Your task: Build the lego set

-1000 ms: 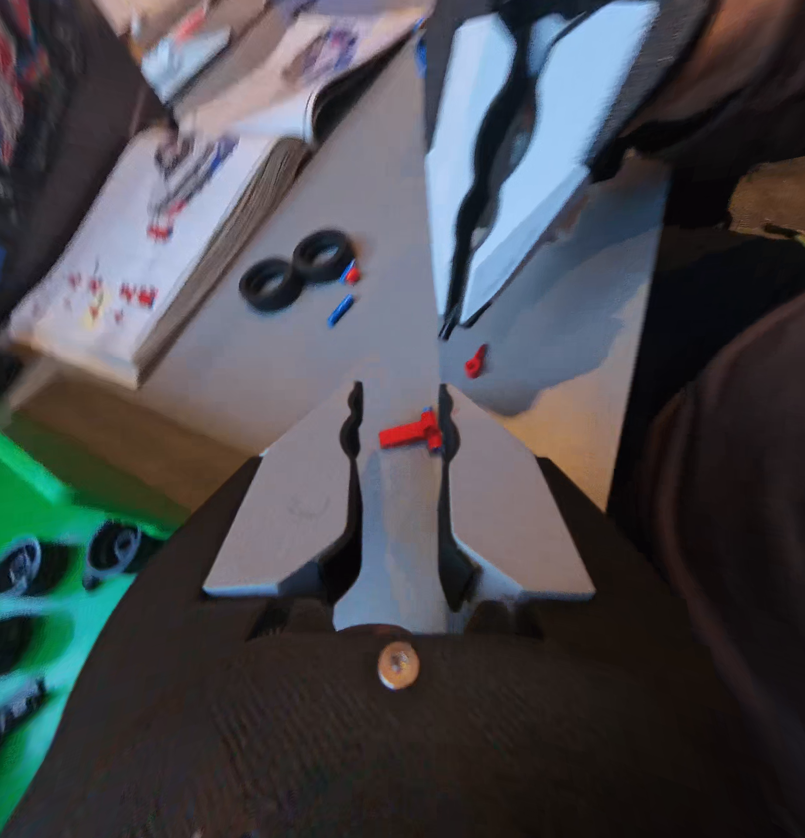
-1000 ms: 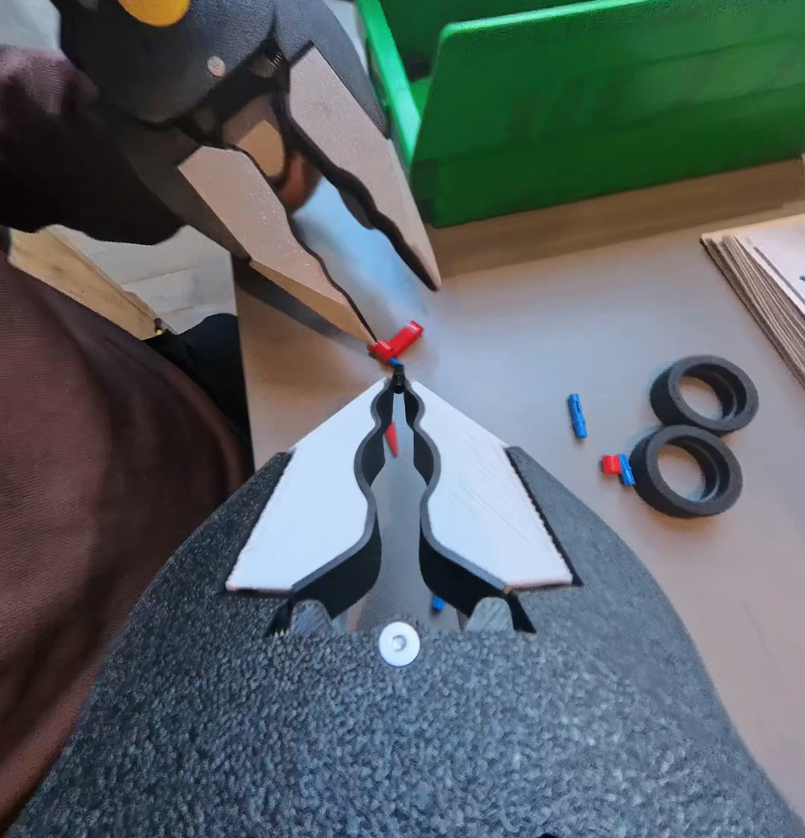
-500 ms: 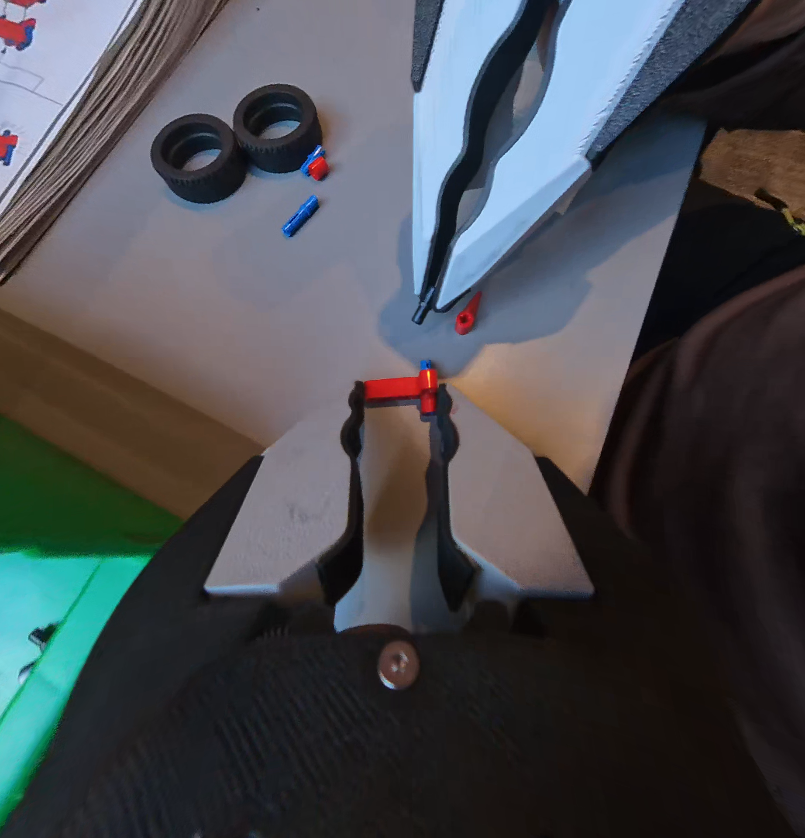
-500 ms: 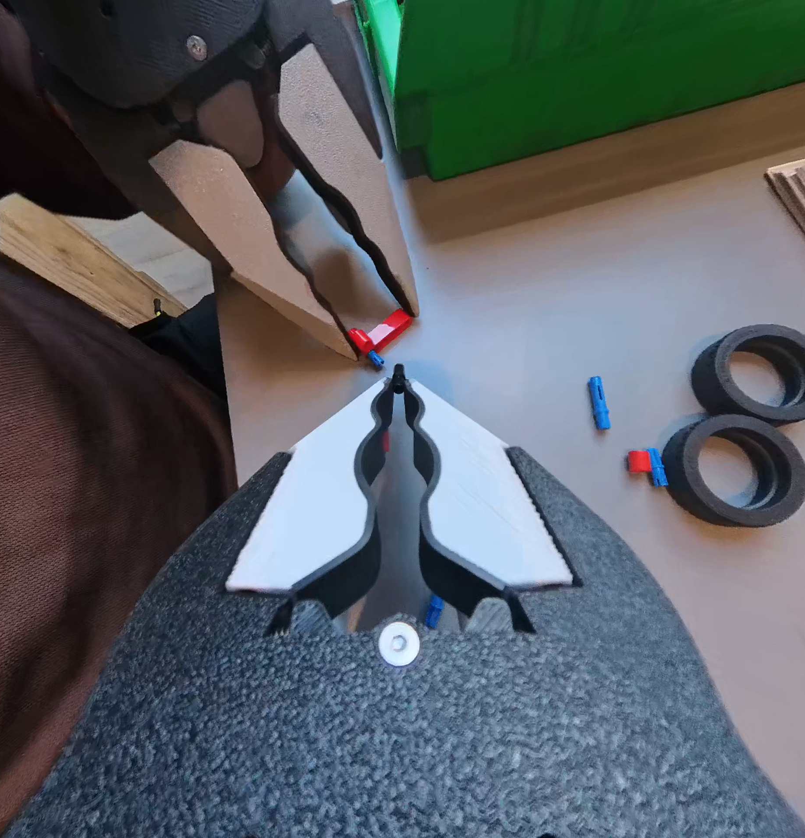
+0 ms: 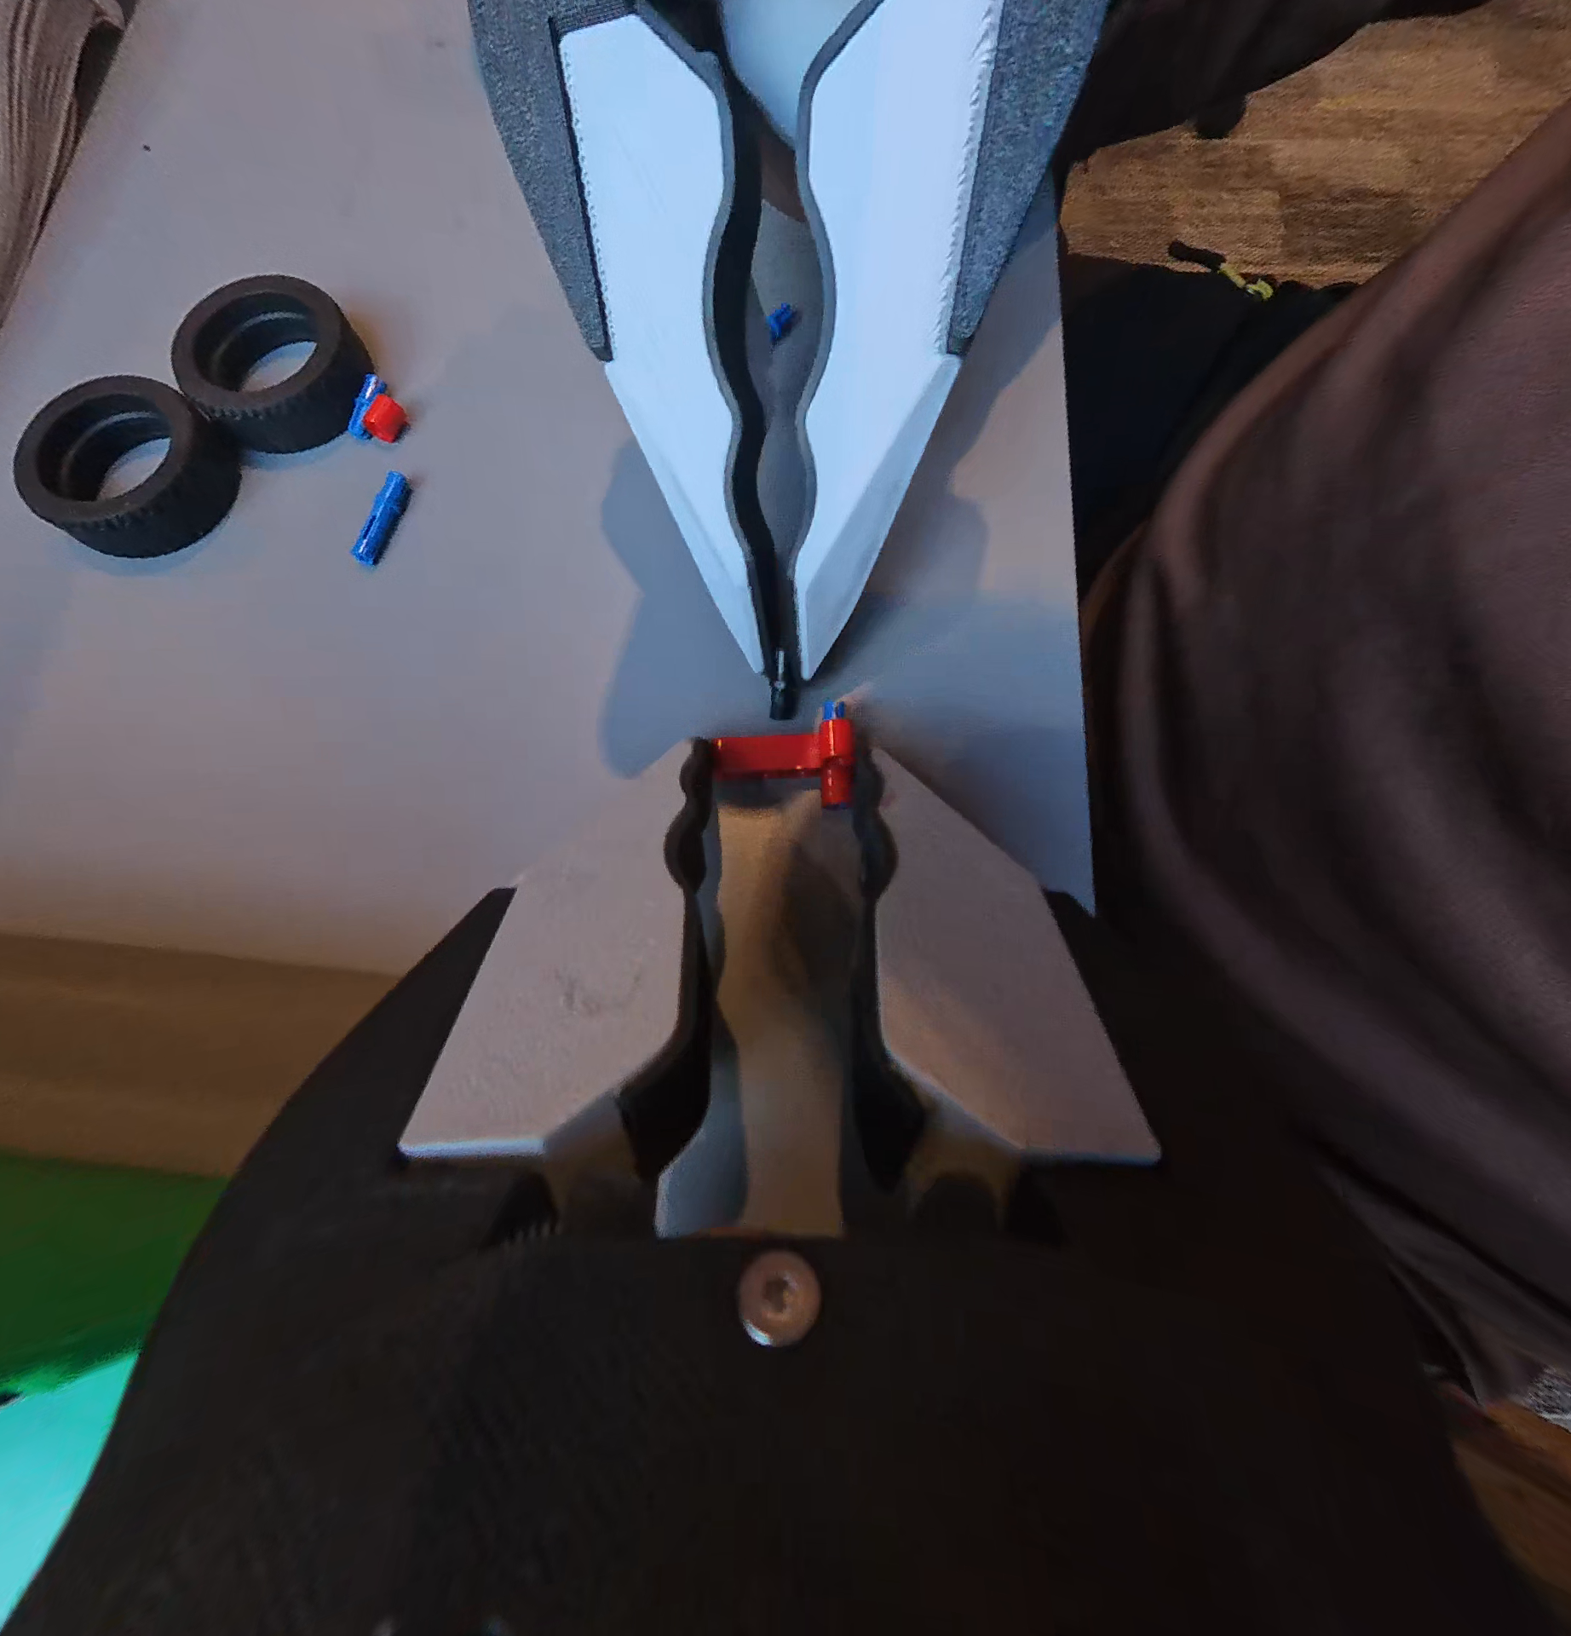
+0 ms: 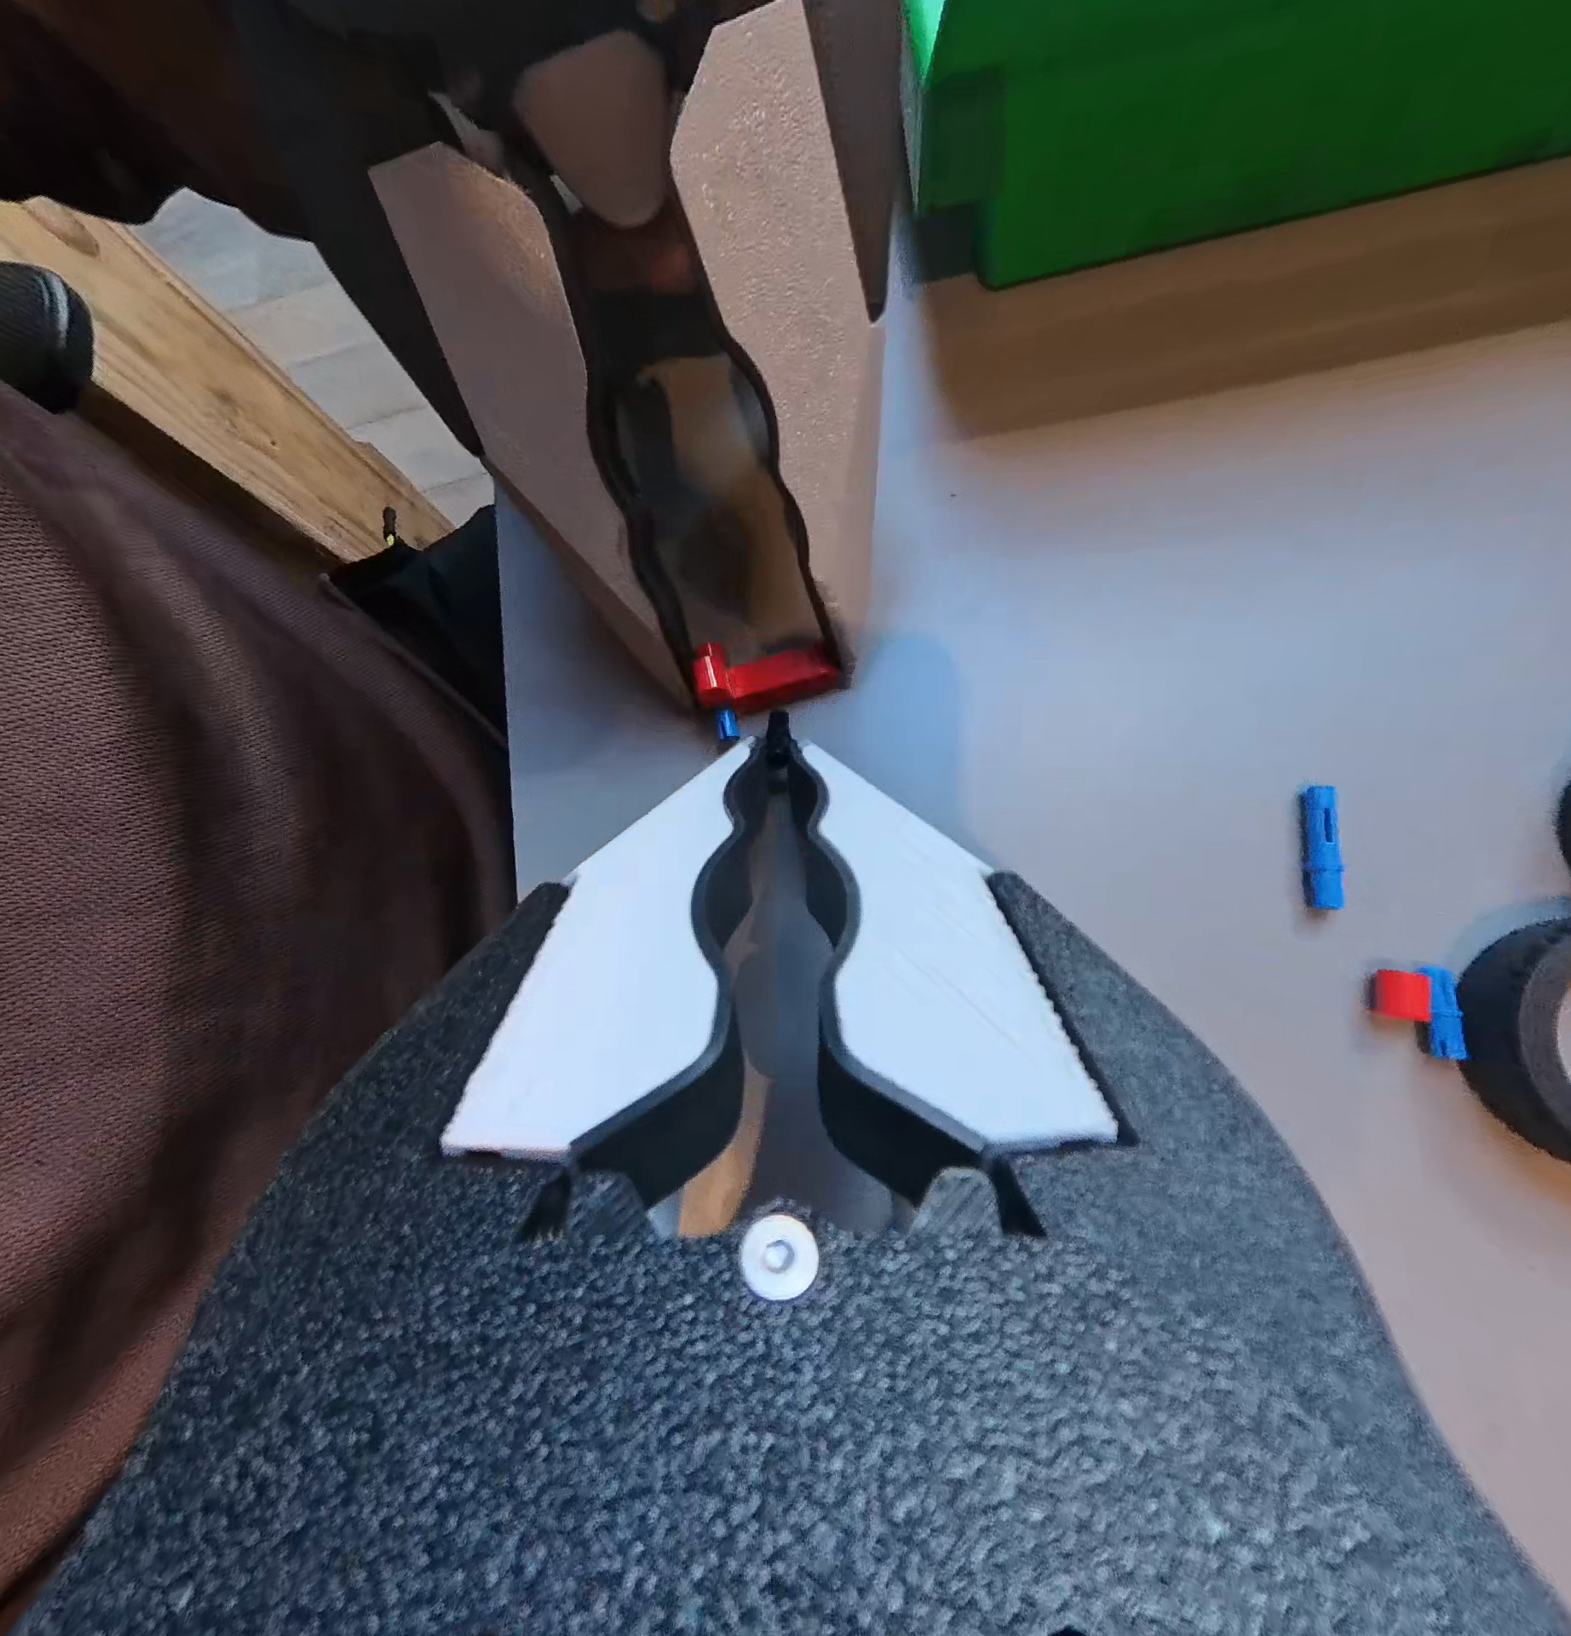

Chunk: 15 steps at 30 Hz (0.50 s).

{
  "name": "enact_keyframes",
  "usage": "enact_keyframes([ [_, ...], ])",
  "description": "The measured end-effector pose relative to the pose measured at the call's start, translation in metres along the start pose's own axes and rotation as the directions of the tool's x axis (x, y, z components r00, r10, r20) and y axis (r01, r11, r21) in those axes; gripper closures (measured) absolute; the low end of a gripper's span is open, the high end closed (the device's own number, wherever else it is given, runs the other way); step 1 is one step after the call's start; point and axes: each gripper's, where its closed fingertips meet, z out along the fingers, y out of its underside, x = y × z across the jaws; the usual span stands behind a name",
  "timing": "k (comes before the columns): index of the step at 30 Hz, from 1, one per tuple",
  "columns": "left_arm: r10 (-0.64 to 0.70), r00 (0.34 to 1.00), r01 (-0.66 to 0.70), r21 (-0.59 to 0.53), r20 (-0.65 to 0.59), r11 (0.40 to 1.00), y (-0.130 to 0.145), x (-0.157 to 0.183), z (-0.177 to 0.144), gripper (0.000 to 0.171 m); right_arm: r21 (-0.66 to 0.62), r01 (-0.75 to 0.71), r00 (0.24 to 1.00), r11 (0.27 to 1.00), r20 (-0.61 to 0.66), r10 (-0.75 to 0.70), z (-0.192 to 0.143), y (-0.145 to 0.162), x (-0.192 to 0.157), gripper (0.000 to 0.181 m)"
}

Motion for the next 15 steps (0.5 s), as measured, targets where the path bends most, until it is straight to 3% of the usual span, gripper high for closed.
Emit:
enact_keyframes([
  [9,-0.030,0.999,0.030,-0.001,0.041,1.000,0.009,0.005,-0.011,0.142,0.013,-0.039,0.996,0.999,-0.077,0.040,-0.038,0.007,-0.007,0.178],
  [15,-0.021,0.998,0.021,0.000,0.052,1.000,0.010,0.007,-0.012,0.142,-0.030,-0.071,0.991,0.997,-0.112,0.067,-0.033,0.021,-0.015,0.178],
])
